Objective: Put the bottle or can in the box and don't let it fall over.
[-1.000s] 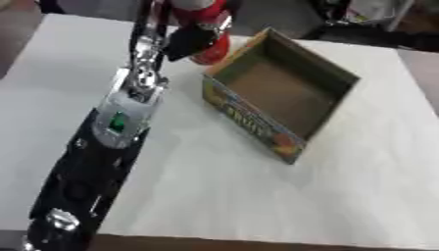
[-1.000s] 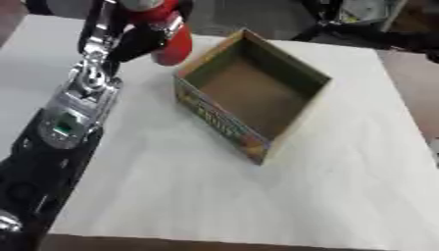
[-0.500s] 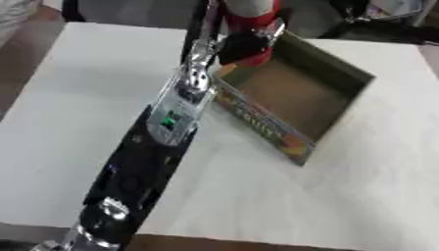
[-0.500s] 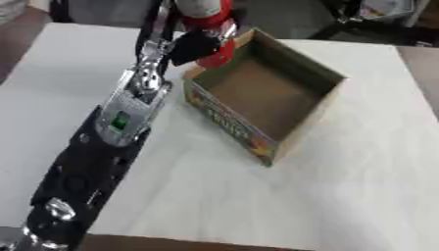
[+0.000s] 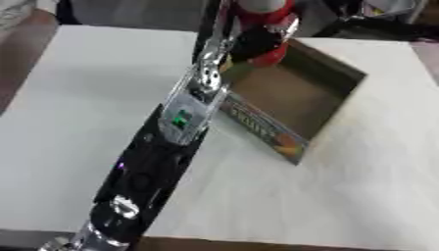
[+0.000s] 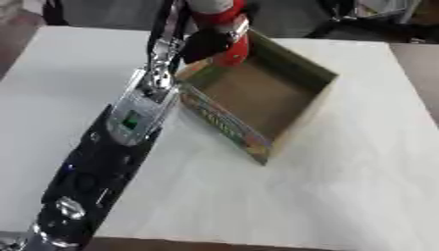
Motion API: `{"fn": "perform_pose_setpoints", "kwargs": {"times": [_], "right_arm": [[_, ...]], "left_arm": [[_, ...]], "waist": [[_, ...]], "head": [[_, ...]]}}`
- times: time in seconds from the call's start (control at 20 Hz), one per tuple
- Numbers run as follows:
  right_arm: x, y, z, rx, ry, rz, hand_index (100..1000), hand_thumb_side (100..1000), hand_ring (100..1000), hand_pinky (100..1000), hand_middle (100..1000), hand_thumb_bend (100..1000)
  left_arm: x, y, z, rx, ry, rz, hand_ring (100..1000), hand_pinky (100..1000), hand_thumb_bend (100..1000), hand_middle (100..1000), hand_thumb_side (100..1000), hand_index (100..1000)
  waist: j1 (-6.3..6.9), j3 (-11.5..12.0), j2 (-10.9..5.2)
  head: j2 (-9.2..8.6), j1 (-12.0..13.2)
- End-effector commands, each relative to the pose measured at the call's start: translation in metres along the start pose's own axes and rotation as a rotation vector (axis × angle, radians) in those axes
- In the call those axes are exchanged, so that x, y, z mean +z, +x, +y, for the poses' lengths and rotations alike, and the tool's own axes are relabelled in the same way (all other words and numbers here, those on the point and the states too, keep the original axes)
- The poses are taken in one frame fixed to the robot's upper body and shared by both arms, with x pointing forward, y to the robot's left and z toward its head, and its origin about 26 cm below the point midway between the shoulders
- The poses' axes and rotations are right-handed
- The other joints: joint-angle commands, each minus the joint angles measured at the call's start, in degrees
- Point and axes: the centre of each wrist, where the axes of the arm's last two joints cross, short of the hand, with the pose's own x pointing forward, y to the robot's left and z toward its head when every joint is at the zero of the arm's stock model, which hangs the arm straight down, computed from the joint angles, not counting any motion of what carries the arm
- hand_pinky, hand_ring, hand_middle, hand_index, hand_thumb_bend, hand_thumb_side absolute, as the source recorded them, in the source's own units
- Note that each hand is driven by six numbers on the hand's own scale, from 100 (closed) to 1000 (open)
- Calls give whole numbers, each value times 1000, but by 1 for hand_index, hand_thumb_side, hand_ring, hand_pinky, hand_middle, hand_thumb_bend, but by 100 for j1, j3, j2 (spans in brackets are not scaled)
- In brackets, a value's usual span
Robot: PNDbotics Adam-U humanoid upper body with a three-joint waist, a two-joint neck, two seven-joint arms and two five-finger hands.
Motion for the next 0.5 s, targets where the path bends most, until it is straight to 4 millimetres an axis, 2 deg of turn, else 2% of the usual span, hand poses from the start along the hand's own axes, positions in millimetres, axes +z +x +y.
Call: {"fn": "perform_pose_setpoints", "kwargs": {"times": [0.05, 0.1, 0.2, 0.3, 0.4, 0.5], "right_arm": [[-5, 9, -2, -3, -57, -27, 929, 796, 807, 800, 817, 100], [-5, 10, -1, -2, -64, -26, 928, 799, 807, 800, 817, 100], [-4, 10, 0, -1, -66, -22, 928, 809, 807, 800, 816, 100], [-3, 10, 1, -1, -60, -19, 928, 813, 806, 800, 816, 100], [-3, 10, 0, 2, -56, -17, 928, 817, 805, 800, 814, 100], [-3, 9, 0, 1, -52, -12, 927, 821, 803, 799, 812, 100]], "left_arm": [[-1, 1, -8, 20, -24, 23, 829, 878, 521, 793, 417, 675], [0, -3, -10, 19, -31, 37, 831, 879, 534, 795, 436, 696], [1, -9, -12, 11, -43, 57, 842, 890, 613, 814, 547, 838], [1, -14, -14, -10, -56, 67, 849, 898, 668, 823, 614, 873], [2, -21, -14, -48, -66, 77, 859, 909, 773, 831, 707, 885], [2, -26, -12, -105, -66, 80, 864, 917, 808, 834, 709, 892]], "waist": [[-28, -30, -71], [-38, -32, -66], [-60, -28, -51], [-82, -18, -35], [-102, 1, -26], [-117, 25, -25]], "head": [[-13, -68], [9, -156], [43, -322], [50, -418], [52, -454], [52, -455]]}}
